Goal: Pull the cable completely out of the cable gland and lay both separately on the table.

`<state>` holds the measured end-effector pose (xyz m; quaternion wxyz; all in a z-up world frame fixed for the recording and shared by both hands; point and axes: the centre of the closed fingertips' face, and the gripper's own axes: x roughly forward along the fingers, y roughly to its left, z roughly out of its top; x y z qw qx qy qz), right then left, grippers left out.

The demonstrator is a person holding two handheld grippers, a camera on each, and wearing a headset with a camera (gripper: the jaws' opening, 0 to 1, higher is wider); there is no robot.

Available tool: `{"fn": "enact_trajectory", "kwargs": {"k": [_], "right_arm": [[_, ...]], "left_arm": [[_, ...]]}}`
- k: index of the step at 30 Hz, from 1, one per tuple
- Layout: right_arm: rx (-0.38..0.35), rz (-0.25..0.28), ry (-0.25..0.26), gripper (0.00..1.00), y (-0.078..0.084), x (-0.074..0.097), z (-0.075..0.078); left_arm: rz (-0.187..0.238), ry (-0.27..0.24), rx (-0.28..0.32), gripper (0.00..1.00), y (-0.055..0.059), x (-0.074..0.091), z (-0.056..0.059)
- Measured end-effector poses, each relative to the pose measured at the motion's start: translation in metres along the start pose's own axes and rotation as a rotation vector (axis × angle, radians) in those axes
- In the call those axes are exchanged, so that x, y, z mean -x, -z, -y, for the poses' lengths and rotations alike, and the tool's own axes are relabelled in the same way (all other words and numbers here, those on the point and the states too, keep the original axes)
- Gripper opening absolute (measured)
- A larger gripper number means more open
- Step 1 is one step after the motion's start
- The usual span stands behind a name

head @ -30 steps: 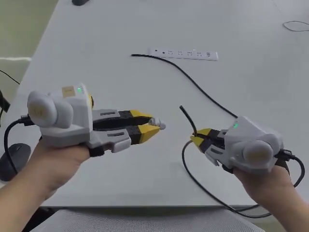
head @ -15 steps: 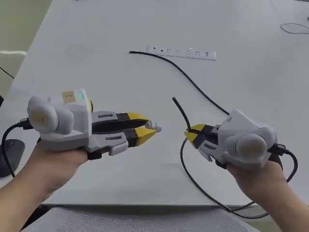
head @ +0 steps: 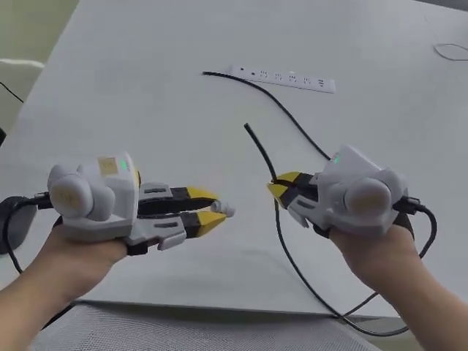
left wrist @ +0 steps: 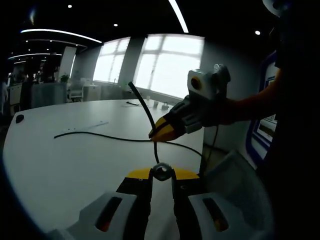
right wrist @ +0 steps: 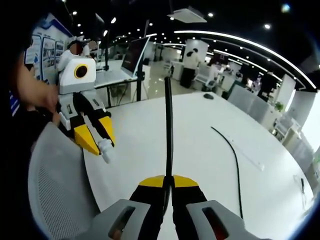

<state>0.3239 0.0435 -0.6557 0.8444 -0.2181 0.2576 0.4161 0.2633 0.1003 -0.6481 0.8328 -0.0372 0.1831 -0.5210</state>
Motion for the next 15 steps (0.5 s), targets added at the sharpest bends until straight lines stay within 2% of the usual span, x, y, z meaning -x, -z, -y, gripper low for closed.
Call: {"fn": "enact_trajectory", "kwargs": {"k": [7, 15], "right_arm": [[0.025, -0.026, -0.025, 0.00, -0.005, -0.018, -0.002], [0.059, -0.047, -0.063, 0.00, -0.014, -0.043, -0.013]], "left_arm": [[-0.018, -0.009, 0.021, 0.15, 0.020, 0.005, -0.008], [-0.031, -0.022, 0.039, 0.15, 0.039, 0.013, -0.018]]}}
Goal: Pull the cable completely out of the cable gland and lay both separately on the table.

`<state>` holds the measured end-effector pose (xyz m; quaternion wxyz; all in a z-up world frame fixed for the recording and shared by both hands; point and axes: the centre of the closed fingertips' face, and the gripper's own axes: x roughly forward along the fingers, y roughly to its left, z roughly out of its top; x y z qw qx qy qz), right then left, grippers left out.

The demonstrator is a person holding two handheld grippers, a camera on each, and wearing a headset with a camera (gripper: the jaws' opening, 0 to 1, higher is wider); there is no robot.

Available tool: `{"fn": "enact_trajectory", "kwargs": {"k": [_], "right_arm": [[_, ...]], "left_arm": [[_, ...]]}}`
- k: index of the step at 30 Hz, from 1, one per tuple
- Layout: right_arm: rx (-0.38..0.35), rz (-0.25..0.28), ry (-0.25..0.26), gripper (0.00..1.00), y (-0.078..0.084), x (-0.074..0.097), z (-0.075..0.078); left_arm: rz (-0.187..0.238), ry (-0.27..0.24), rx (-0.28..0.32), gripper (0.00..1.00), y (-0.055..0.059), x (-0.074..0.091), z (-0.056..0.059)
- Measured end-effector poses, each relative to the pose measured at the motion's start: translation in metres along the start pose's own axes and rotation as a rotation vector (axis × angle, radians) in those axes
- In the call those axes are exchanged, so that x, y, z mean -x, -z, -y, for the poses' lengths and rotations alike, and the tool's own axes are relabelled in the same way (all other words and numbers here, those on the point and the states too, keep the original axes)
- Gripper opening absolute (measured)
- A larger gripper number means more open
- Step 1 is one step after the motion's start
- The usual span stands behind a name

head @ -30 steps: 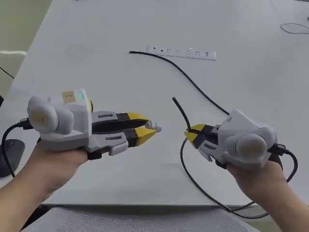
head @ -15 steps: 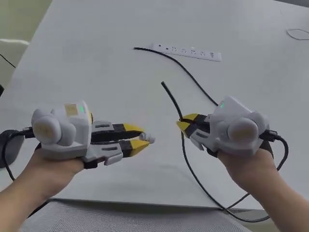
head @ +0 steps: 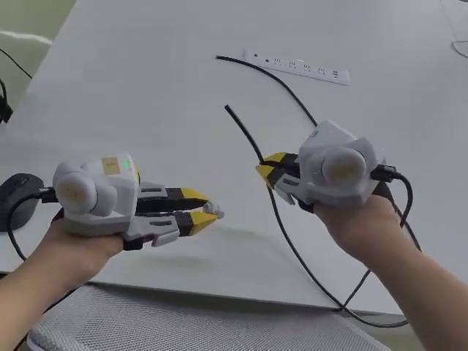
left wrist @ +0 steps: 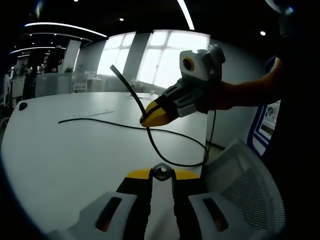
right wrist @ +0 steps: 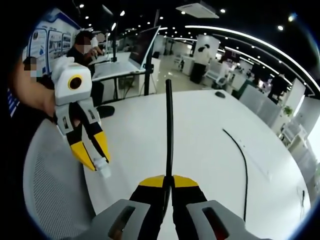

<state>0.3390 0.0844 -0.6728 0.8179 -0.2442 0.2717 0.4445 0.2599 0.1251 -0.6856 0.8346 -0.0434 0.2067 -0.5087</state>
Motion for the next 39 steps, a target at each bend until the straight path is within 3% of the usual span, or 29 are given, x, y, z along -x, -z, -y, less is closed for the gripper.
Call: {"fn": "enact_trajectory", "kwargs": {"k": [12, 20, 26, 31, 39], "right_arm": [[0.061, -0.034, -0.058, 0.00, -0.007, -0.047, -0.010], [0.072, -0.055, -0.101, 0.00, -0.007, -0.068, -0.017], [0.090, -0.080, -0.143, 0.00, -0.002, -0.086, -0.029], [0.115, -0.106, -0.180, 0.00, 0.002, -0.098, -0.047], [0.162, -0.173, -0.218, 0.00, 0.012, -0.120, -0.069]], "left_arm": [[-0.008, -0.021, 0.018, 0.15, 0.022, 0.009, -0.013], [-0.021, -0.030, 0.026, 0.15, 0.035, 0.013, -0.019], [-0.042, -0.035, 0.035, 0.15, 0.053, 0.016, -0.027], [-0.053, -0.046, 0.042, 0.15, 0.062, 0.018, -0.034], [-0.076, -0.070, 0.085, 0.15, 0.083, 0.018, -0.045]]}}
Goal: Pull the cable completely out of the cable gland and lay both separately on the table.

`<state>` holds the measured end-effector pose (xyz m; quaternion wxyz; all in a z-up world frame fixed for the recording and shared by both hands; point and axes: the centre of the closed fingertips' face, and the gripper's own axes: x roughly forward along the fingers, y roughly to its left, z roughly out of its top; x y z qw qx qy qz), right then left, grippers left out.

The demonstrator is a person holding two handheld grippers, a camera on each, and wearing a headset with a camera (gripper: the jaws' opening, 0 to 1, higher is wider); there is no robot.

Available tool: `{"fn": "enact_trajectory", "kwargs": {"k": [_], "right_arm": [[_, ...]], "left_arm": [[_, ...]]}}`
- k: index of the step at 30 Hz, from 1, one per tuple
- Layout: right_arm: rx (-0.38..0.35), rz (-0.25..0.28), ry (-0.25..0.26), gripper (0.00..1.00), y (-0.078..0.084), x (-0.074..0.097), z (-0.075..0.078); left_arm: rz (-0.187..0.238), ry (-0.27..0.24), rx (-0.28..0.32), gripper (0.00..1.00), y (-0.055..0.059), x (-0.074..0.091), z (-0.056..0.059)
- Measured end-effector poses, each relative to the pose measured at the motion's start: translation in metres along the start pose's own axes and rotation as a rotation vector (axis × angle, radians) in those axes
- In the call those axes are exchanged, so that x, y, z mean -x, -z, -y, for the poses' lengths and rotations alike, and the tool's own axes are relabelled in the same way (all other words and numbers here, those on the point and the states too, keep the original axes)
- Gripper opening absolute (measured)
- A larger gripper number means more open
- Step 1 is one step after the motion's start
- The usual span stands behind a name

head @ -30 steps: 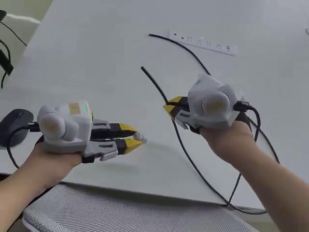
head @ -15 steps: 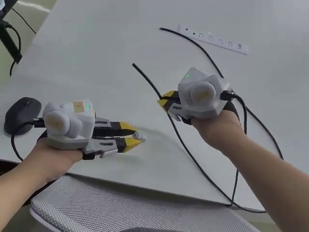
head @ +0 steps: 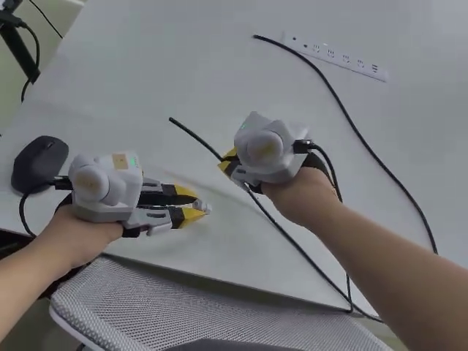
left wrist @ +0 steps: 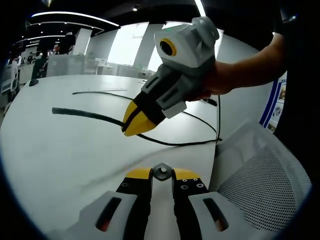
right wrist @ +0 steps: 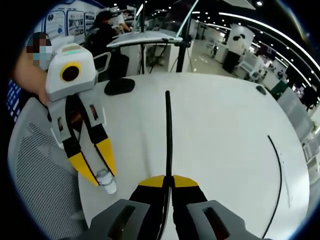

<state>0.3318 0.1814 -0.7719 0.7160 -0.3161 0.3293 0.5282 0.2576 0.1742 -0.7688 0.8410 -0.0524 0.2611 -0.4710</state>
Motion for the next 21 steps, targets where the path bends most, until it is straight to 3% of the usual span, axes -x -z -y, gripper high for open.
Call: {"fn": "enact_trajectory", "kwargs": {"k": [8, 15, 21], "right_arm": [[0.025, -0.050, -0.032, 0.00, 0.008, -0.025, -0.010], [0.063, -0.074, -0.036, 0.00, 0.013, -0.036, -0.013], [0.063, -0.080, -0.045, 0.00, 0.016, -0.044, -0.014]], "left_arm": [[-0.005, -0.036, 0.028, 0.15, 0.011, 0.000, -0.012], [-0.005, -0.066, 0.045, 0.15, 0.016, -0.001, -0.022], [0.006, -0.123, 0.045, 0.15, 0.019, 0.002, -0.032]]}}
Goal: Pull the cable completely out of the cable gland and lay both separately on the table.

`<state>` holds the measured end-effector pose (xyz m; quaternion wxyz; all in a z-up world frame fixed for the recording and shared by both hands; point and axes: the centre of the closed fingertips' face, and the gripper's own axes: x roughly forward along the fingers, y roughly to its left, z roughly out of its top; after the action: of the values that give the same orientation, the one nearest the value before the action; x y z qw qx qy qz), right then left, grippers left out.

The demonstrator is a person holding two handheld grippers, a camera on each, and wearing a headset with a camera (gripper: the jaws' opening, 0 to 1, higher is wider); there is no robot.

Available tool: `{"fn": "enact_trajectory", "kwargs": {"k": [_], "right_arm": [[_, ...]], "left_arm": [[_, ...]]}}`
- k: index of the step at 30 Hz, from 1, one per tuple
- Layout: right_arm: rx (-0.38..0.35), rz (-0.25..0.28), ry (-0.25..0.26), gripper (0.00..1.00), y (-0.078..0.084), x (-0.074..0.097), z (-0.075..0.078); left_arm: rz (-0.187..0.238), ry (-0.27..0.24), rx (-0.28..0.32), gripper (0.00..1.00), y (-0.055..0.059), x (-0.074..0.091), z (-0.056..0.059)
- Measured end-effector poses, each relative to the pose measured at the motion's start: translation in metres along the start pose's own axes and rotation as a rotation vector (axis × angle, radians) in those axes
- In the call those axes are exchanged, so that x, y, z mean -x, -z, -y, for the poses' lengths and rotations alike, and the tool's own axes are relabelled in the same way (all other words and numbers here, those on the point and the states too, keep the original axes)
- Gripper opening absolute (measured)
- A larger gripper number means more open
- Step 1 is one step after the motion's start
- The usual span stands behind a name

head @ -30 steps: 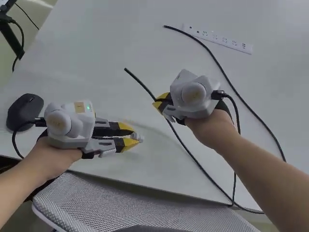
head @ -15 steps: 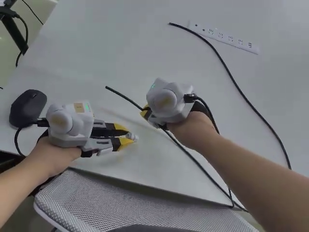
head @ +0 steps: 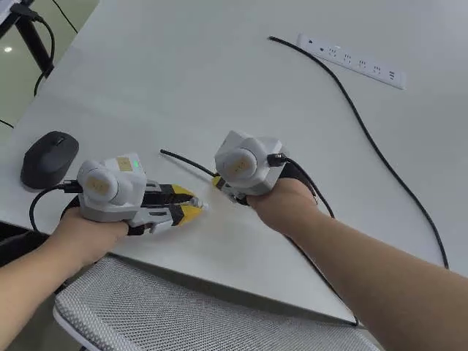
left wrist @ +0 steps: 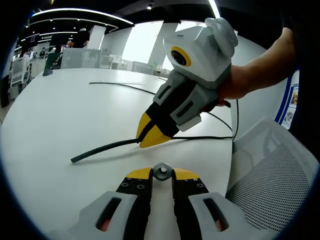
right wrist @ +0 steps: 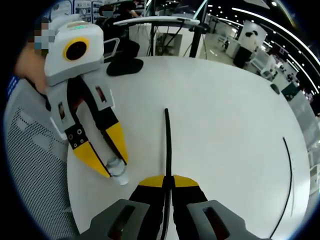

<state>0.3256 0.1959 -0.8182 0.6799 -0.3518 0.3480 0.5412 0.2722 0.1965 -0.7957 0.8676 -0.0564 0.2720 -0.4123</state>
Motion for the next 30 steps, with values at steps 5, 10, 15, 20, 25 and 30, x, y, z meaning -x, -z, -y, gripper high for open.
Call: {"fn": "enact_trajectory", "kwargs": {"k": [5, 10, 15, 20, 25, 30], "right_arm": [[0.002, 0.005, -0.007, 0.00, 0.001, -0.002, 0.000], [0.006, -0.003, -0.013, 0.00, 0.002, -0.006, -0.001], [-0.003, -0.001, -0.014, 0.00, 0.003, -0.006, 0.001], [-0.012, 0.002, -0.013, 0.00, 0.004, -0.006, 0.001], [-0.016, 0.000, -0.014, 0.00, 0.004, -0.006, 0.000], [-0.006, -0.005, -0.012, 0.00, 0.004, -0.006, 0.000]], "left_arm": [[-0.001, -0.009, 0.010, 0.15, 0.005, 0.002, -0.003], [-0.002, -0.018, 0.013, 0.15, 0.008, 0.004, -0.008], [-0.014, -0.020, 0.007, 0.16, 0.011, 0.006, -0.011], [-0.022, -0.027, 0.000, 0.16, 0.012, 0.007, -0.012], [-0.035, -0.031, -0.006, 0.16, 0.016, 0.007, -0.011], [-0.041, -0.031, 0.000, 0.16, 0.019, 0.006, -0.009]]}}
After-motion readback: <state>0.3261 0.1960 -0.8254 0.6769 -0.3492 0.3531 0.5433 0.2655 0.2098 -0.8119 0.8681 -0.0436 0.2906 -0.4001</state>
